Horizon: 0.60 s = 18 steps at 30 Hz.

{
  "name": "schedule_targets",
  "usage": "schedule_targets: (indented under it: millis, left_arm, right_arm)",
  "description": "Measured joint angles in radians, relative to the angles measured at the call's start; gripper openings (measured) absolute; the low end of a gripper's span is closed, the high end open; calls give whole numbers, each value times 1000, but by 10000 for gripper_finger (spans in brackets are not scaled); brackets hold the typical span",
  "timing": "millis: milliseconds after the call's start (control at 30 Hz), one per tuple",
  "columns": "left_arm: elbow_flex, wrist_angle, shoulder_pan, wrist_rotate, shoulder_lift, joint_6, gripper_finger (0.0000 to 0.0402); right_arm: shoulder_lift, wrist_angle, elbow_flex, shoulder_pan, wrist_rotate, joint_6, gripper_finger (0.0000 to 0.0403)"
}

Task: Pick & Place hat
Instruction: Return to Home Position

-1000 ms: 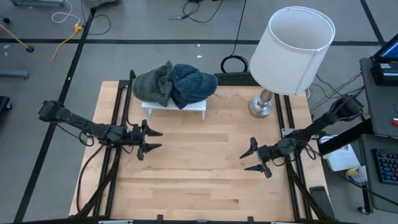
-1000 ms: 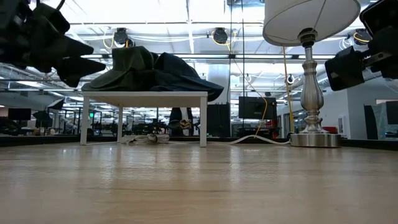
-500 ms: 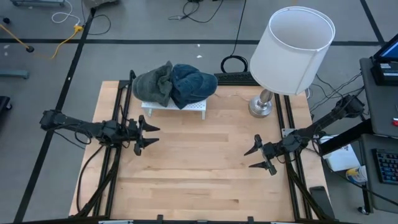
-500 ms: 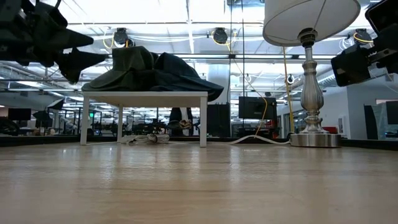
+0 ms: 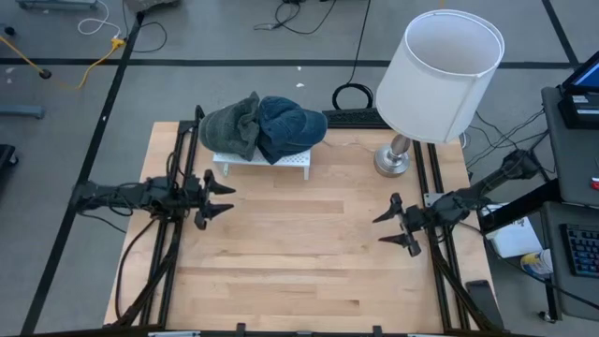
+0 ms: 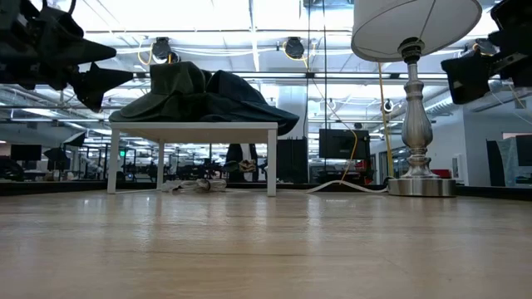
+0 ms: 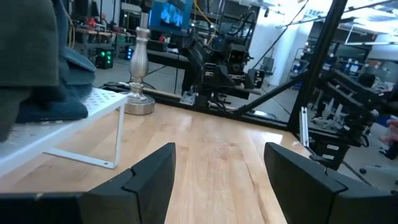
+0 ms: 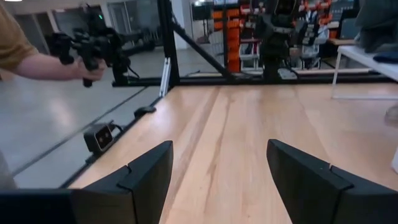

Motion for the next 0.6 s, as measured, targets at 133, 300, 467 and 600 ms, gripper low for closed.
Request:
schedule_targets:
  millis: [133, 300, 467, 600]
  left_arm:
    - [2, -10, 35, 50, -27, -9, 250]
    - [1, -26, 79, 120, -27, -32, 250]
    - [2, -9, 122, 173, -28, -41, 250]
    - [2, -8, 155, 198, -28, -44, 250]
  right_arm:
    - [-69, -34, 0, 0, 0, -5, 254]
    - [-155, -99, 0, 0, 0, -5, 254]
    - [-253, -165, 0, 0, -1, -5, 254]
    - [-318, -197, 3, 0, -2, -11, 254]
